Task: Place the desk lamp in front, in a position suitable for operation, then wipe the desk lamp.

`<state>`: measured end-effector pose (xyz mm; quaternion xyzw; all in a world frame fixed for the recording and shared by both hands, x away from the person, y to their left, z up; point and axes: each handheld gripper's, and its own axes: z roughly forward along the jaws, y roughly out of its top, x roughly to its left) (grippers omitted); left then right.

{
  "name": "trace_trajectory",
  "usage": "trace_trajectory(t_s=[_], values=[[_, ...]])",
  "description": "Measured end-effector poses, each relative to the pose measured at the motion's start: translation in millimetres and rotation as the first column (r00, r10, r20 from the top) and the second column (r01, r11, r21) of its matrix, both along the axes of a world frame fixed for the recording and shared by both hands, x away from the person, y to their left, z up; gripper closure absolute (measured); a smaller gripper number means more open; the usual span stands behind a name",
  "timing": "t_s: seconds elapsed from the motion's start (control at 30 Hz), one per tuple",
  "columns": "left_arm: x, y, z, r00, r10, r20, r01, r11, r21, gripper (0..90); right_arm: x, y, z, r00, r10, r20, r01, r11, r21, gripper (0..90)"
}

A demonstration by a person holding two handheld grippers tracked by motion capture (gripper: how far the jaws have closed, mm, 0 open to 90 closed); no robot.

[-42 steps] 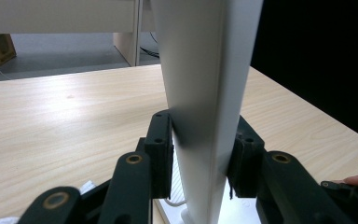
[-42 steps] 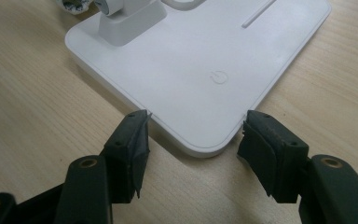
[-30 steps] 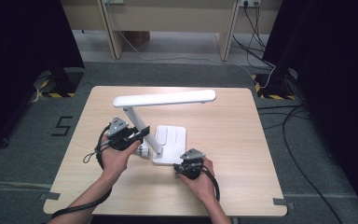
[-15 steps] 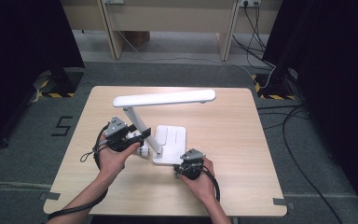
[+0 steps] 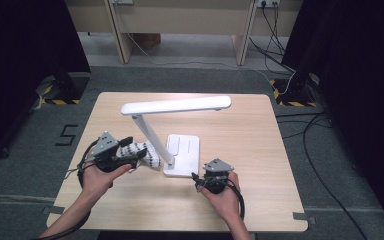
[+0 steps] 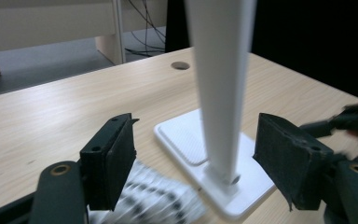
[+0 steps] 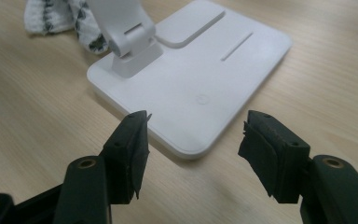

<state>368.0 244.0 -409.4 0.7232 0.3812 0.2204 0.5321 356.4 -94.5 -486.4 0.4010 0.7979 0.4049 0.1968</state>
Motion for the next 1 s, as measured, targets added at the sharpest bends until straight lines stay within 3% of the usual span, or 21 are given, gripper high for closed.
trace_trajectory(t_s=[0.2,0.37,0.63,0.8,1.0], values=[[8.8,31.9,-16.0,0.9969,0.067,-0.04,-0.066,0.9974,0.027,29.1,-5.2,-27.5,1.6,0.9986,-0.054,0.004,0.053,0.998,0.035,41.6],[24.8,34.6,-31.3,0.9927,0.09,-0.081,-0.086,0.9952,0.046,29.3,-6.1,-34.0,-3.7,0.9973,-0.073,-0.009,0.073,0.996,0.046,41.8],[47.1,33.3,-46.8,0.9899,0.093,-0.107,-0.083,0.9917,0.098,27.0,-5.4,-26.2,-8.9,0.9981,-0.058,-0.018,0.059,0.997,0.044,41.9],[57.9,34.4,-51.2,0.9888,0.074,-0.129,-0.062,0.9934,0.097,26.3,2.8,-15.9,-4.4,0.9994,-0.033,-0.011,0.033,0.999,0.038,41.9],[69.3,30.3,-54.6,0.9897,0.06,-0.13,-0.052,0.9963,0.068,27.5,15.7,-4.6,0.6,1.0,-0.008,0.001,0.008,0.999,0.037,41.6]])
